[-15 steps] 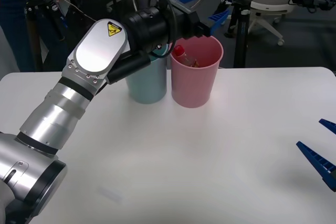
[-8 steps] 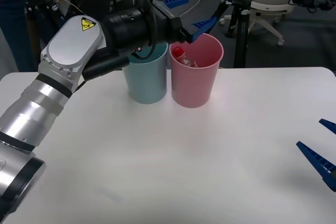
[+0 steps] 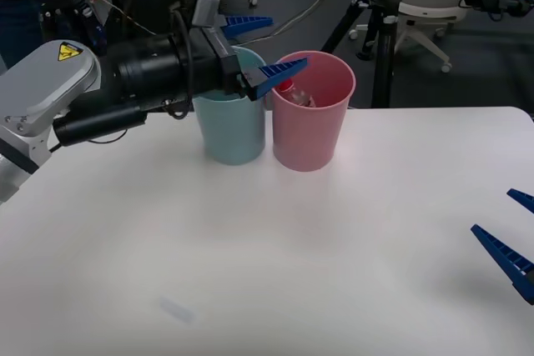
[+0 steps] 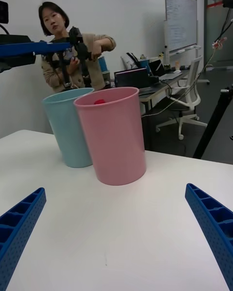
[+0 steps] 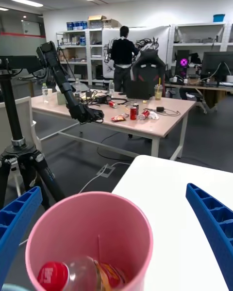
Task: Grasp the object on the table and drop it into the matching bin: aluminum can to the light blue bin, PET bottle to the pink bin.
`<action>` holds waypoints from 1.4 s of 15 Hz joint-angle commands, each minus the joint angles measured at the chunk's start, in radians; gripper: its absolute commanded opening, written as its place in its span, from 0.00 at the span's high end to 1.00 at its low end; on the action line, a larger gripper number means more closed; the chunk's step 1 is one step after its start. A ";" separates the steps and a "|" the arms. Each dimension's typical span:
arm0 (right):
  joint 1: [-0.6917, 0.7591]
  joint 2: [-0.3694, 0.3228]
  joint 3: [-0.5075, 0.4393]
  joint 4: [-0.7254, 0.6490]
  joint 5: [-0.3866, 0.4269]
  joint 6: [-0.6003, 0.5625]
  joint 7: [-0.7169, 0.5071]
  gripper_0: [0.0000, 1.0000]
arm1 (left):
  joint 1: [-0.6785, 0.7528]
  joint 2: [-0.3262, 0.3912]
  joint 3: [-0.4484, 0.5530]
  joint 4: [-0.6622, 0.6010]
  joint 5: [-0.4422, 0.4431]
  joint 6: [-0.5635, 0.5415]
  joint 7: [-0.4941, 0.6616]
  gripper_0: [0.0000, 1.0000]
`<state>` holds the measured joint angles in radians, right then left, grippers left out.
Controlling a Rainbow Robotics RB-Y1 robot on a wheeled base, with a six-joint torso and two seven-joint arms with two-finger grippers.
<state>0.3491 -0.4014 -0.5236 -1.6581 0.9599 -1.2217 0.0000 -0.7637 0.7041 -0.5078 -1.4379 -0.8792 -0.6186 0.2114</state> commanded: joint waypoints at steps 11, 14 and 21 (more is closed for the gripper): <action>0.000 0.000 0.000 0.000 0.000 0.000 0.000 0.00 | 0.515 0.189 0.385 -0.279 0.086 -0.179 -0.106 0.00; 0.000 0.000 0.000 0.000 0.000 0.000 0.000 0.00 | 0.676 0.189 0.511 -0.326 0.077 -0.191 -0.110 0.00; 0.000 0.000 0.000 0.000 0.000 0.000 0.000 0.00 | 0.890 0.026 0.764 -0.343 -0.043 -0.329 -0.110 0.00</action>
<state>0.3491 -0.4014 -0.5236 -1.6581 0.9599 -1.2217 0.0000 0.1106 0.7501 0.2381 -1.7811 -0.9087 -0.9332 0.0997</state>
